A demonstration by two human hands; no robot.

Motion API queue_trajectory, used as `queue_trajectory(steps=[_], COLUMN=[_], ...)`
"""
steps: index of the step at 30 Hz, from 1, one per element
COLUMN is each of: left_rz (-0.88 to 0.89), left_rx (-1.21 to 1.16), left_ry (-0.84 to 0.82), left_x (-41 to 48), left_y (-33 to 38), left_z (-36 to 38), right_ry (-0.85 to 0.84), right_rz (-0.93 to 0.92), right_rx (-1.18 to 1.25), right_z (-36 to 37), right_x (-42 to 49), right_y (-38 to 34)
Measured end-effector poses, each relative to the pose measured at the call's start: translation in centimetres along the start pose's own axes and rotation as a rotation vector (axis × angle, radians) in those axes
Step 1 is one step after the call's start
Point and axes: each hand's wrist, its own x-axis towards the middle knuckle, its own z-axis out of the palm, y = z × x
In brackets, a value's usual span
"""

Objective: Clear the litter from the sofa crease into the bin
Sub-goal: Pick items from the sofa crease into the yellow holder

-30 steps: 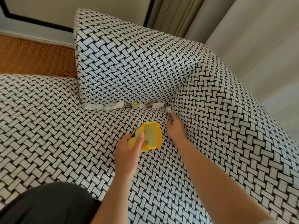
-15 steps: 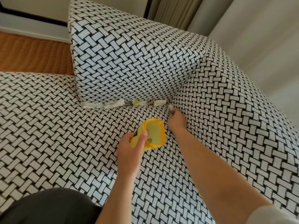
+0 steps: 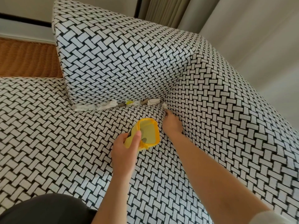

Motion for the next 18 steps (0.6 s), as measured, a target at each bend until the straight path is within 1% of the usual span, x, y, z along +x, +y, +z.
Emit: queue_trajectory(steps=[3,5,10,15,18], left_rz=[-0.003,-0.001,-0.005,0.008,0.014], left_rx=[0.006,0.004,0.006,0.005,0.005], left_ry=[0.0,0.002,-0.003,0.008,0.014], left_x=[0.0,-0.1,-0.3,-0.4,-0.3], left_y=[0.1,0.2,0.4,0.6,0.5], left_z=[0.0,0.0,0.0,0.1,0.2], right_ry=[0.03,0.033,-0.009,-0.012,-0.065], right_rz=[0.011,0.05,0.116,0.14,0.165], right_rx=[0.037,0.071,0.223,0.198,0.147], right_z=[0.3,0.4,-0.1,-0.4,-0.6], right_x=[-0.8,-1.2,-1.0,-1.1,-0.8], right_y=[0.7,1.2,1.4,1.2,1.0])
